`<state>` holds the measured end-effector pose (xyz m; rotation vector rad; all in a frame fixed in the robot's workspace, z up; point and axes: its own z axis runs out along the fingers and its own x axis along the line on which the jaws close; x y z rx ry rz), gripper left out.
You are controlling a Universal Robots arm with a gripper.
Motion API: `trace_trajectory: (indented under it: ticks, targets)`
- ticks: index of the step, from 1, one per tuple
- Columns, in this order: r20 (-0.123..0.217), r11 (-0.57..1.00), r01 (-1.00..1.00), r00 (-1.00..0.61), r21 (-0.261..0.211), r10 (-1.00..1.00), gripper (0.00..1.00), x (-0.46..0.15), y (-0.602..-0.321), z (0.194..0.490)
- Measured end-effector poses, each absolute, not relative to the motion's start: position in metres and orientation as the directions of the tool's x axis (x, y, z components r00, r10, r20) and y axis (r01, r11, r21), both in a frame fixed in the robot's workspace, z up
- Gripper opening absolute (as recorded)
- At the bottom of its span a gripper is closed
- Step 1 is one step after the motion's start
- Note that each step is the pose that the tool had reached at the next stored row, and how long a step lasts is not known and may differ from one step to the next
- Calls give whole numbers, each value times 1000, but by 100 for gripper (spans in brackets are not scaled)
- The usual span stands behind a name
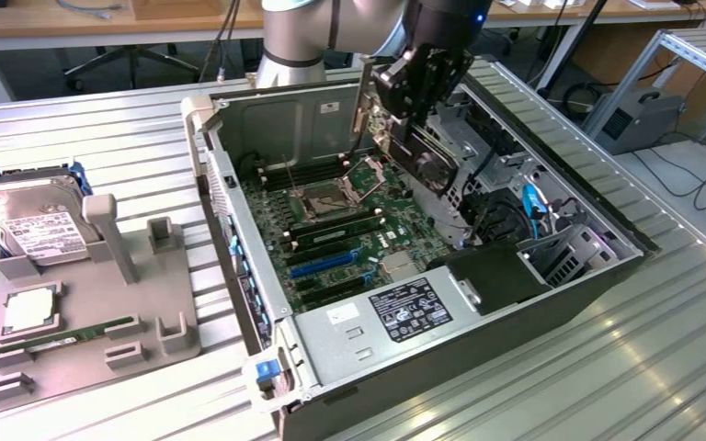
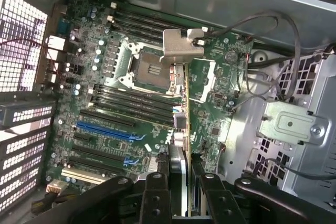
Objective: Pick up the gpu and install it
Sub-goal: 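Insert the gpu into the slot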
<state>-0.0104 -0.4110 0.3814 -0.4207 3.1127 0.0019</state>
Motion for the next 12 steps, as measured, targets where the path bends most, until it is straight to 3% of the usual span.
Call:
trace_trajectory:
  ticks: [12]
  targets:
    - [-1, 930, -369, -930, 1, -369, 27, -10, -411, 381]
